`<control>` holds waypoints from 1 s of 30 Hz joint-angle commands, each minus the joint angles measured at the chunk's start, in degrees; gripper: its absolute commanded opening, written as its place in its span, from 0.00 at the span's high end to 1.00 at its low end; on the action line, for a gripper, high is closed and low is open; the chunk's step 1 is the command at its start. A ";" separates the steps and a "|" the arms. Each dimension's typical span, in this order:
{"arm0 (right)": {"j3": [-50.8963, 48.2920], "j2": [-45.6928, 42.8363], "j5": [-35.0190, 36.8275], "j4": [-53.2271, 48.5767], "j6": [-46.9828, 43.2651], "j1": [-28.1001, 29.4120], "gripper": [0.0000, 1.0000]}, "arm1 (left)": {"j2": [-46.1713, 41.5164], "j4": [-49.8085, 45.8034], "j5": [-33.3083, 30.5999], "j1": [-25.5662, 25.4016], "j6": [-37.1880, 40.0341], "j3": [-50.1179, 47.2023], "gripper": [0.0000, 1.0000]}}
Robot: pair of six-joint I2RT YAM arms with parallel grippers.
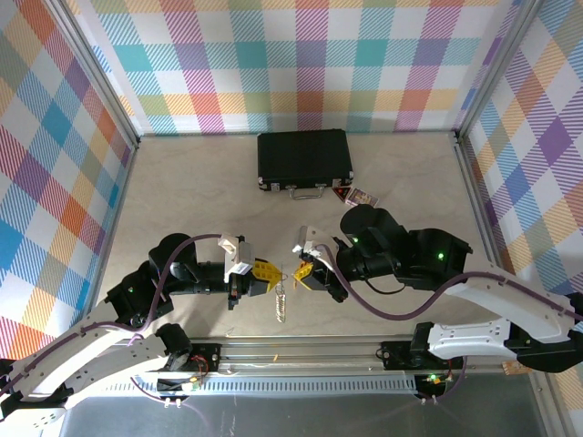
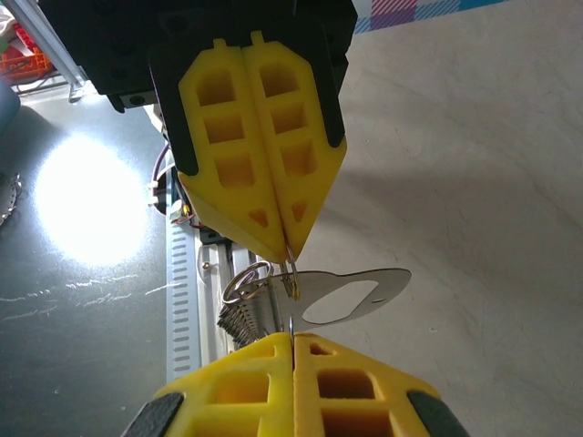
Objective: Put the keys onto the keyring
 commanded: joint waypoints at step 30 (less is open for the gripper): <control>-0.31 2.23 -0.66 3.20 -0.79 0.35 1.00 | -1.00 2.26 0.84 0.04 -0.11 1.20 1.00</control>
